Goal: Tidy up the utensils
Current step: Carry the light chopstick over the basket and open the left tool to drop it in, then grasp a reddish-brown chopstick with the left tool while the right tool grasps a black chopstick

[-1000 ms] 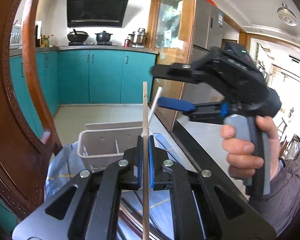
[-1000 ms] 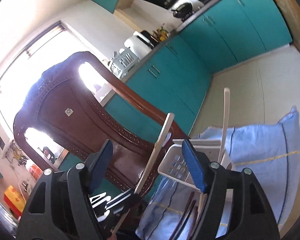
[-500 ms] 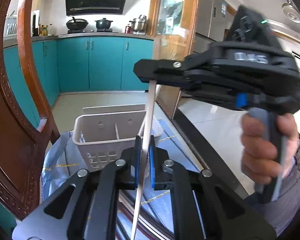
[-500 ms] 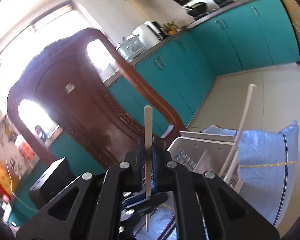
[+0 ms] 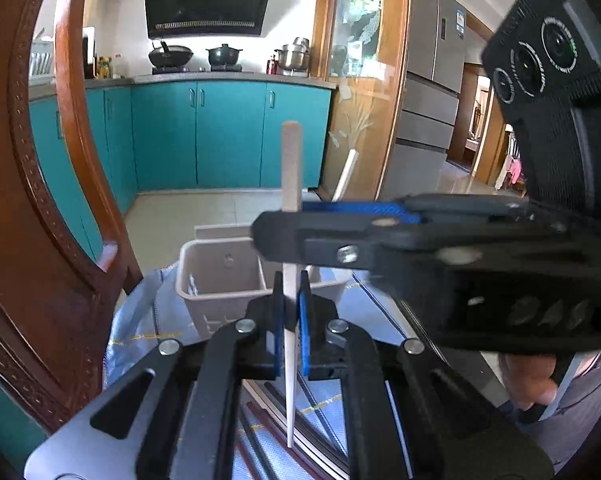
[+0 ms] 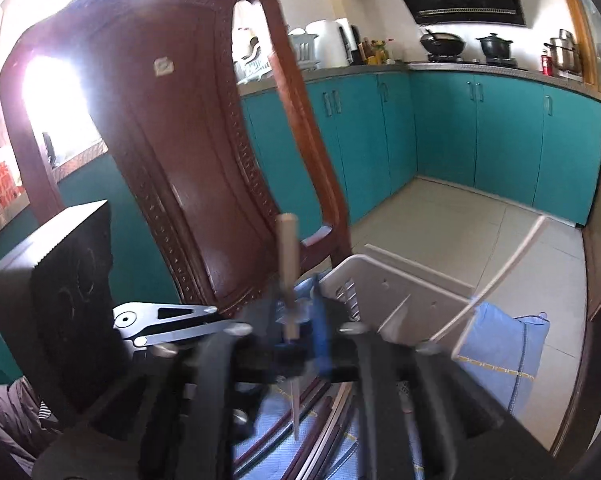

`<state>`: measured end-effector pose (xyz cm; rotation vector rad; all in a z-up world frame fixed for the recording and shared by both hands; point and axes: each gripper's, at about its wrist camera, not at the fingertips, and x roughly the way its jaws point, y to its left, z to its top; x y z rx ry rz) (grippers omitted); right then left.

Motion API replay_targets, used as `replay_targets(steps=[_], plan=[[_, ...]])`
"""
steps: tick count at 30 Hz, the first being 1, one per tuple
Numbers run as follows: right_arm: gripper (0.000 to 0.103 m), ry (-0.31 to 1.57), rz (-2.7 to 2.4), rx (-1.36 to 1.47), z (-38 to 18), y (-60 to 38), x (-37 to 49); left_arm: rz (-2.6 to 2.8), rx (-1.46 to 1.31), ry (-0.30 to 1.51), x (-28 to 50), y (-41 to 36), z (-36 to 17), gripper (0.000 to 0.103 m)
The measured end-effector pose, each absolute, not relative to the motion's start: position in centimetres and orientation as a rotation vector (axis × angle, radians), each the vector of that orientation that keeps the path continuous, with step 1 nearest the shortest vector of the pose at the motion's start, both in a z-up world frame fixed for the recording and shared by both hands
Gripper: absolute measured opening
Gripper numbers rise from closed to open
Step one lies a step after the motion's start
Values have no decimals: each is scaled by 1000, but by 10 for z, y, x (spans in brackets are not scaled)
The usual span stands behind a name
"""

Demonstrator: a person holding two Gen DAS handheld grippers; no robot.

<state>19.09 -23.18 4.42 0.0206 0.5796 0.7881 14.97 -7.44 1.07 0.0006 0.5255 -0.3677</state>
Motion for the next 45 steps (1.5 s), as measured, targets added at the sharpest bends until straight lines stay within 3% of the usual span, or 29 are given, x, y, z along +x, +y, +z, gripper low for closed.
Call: replay_targets(steps=[5,12,22,27,34,38,45], plan=[[60,445,718,148,81,-290,182,-317,3,413,149,-62,54,7],[63,594,700,17,37,-303,179,-208,-139,226,170,-36,97,7],[63,900,554,-202,-94,-257,203,-92,-215,364,225,-29,25,7],[63,952,496,-150,-113,-257,215,-100,-206,416,227,-30,16,7],[63,956,592,-233,-114,-232,186,-137,-197,373,189,-15,23,23],[44,1055,610,-284,-147,-207,175,-111,-166,415,164,-7,7,26],[22,1123,612,-190,-157,-206,180,-66,-157,692,167,1,-49,26]])
